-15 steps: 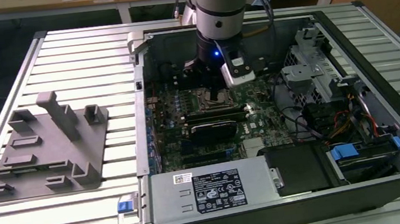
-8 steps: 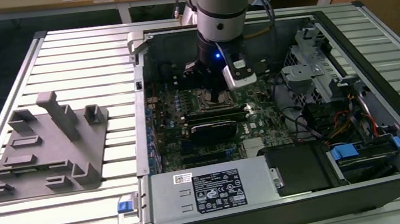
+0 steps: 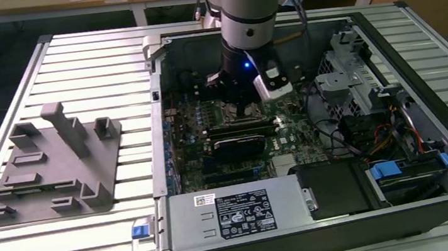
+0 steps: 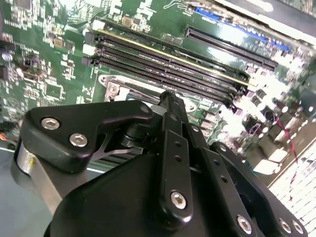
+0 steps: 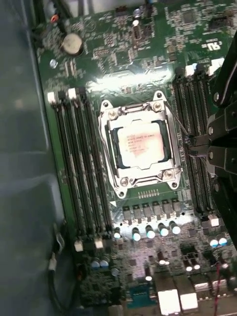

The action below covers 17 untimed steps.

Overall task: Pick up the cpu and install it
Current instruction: 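Install the second cpu locking lever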

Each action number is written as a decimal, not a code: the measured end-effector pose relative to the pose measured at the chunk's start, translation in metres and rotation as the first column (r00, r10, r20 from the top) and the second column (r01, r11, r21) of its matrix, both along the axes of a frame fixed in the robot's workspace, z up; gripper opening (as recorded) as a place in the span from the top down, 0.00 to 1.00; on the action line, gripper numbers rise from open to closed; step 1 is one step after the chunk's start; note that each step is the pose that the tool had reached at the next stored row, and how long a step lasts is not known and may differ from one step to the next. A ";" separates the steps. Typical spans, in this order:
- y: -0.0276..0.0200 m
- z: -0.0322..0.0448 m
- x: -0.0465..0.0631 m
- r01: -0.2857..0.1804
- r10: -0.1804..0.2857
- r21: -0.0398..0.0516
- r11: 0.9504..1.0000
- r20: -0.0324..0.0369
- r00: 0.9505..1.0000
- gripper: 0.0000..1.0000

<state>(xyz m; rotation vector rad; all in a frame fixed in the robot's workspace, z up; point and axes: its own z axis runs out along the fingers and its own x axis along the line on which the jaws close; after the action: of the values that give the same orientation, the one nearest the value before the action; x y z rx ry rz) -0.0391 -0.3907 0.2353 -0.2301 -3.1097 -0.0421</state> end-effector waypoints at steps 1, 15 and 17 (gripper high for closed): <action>0.0000 -0.0007 0.000 -0.020 0.020 0.000 1.000 0.000 1.000 0.89; -0.0006 -0.0071 -0.007 -0.182 0.182 0.000 0.983 0.000 0.983 0.89; -0.0006 -0.0071 -0.007 -0.183 0.183 0.000 0.983 0.000 0.983 0.89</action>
<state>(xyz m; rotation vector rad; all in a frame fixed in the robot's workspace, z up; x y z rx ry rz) -0.0459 -0.3913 0.2283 0.0558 -3.1153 -0.0385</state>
